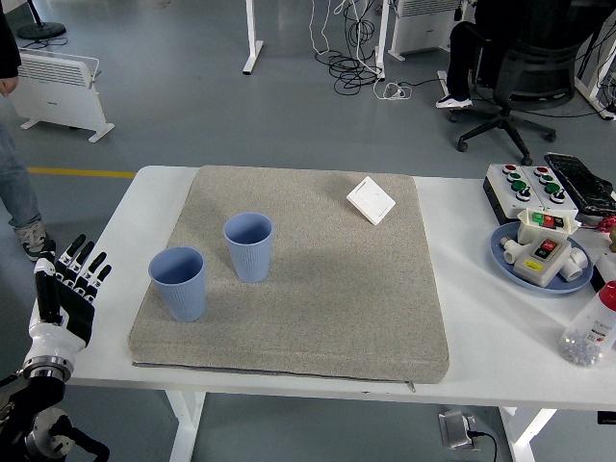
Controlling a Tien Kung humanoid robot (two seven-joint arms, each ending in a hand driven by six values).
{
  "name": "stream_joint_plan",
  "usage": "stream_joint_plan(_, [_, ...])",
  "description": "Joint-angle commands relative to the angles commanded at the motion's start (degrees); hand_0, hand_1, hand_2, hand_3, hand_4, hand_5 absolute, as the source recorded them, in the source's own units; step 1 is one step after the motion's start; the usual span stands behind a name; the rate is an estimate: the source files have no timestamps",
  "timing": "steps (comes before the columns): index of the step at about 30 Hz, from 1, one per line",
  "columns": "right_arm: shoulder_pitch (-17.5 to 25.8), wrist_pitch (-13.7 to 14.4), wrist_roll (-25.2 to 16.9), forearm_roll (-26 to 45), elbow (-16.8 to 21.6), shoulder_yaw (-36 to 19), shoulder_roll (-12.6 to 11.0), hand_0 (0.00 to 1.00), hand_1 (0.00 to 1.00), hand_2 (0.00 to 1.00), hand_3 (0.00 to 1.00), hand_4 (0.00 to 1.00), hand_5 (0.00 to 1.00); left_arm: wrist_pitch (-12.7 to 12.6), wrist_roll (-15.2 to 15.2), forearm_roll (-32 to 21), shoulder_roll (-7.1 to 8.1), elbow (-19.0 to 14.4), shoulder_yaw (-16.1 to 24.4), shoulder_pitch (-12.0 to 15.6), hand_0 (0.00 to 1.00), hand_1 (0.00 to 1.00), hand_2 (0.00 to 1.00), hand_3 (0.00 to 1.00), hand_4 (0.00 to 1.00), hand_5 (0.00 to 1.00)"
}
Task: Push cup pick cup insert cup
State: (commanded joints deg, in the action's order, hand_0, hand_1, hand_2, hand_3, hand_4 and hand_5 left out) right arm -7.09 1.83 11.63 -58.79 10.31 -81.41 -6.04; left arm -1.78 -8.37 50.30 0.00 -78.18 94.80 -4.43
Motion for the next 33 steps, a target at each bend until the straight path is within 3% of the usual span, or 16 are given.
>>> stream_joint_plan(1, [0.0,0.0,0.0,0.0,0.0,0.0,0.0,0.761,0.666,0.688,0.566,0.104,0.485,0.0,0.0,0.0,0.00,0.0,0.0,0.0,0.810,0.820,0.868,0.785,0.648,0.998])
stream_joint_plan(2, [0.0,0.0,0.0,-0.1,0.0,0.0,0.0,0.760,0.666,0.687,0.566,0.103,0.484,-0.2,-0.6,0.6,0.10,-0.8,-0.4,1.0,0.776,0.746,0.753,0.692,0.656,0.998])
stream_joint_plan(7, [0.2,0.0,0.0,-0.6,0.0,-0.3,-0.1,0.760,0.666,0.687,0.566,0.103,0.484,-0.9,-3.8,2.6,1.45,-4.0,-4.2,6.4,0.776,0.746,0.753,0.692,0.656,0.998])
stream_joint_plan(8, [0.2,0.0,0.1,-0.6,0.0,-0.3,-0.2,0.760,0.666,0.688,0.566,0.104,0.483,-1.0,-4.1,2.7,1.56,-4.2,-4.6,7.0,0.722,0.705,0.691,0.659,0.654,0.998])
stream_joint_plan(13, [0.5,0.1,0.2,-1.1,0.0,-0.4,-0.3,0.760,0.666,0.688,0.566,0.104,0.483,-1.4,-7.7,5.4,2.20,-5.1,-9.0,11.4,0.722,0.705,0.691,0.659,0.654,0.998])
stream_joint_plan(14, [0.5,0.1,0.2,-1.2,0.0,-0.4,-0.3,0.760,0.665,0.688,0.566,0.104,0.483,-1.2,-8.6,7.0,2.45,-5.0,-10.2,12.2,0.632,0.654,0.643,0.622,0.653,0.998])
stream_joint_plan(16, [0.6,0.1,0.3,-1.3,0.0,-0.3,-0.3,0.760,0.665,0.688,0.566,0.104,0.483,-0.3,-9.4,10.1,2.88,-4.7,-12.2,12.9,0.632,0.654,0.643,0.622,0.653,0.998])
stream_joint_plan(21, [0.7,0.1,0.3,-1.4,0.0,-0.2,-0.3,0.760,0.665,0.688,0.566,0.104,0.483,1.7,-10.3,15.3,3.35,-3.8,-15.1,12.2,0.619,0.636,0.617,0.606,0.655,0.998])
stream_joint_plan(33, [0.9,0.2,0.3,-1.2,0.0,0.1,-0.3,0.760,0.665,0.687,0.566,0.104,0.481,2.3,-9.8,19.5,2.14,-1.0,-16.8,8.1,0.676,0.636,0.607,0.599,0.631,0.998])
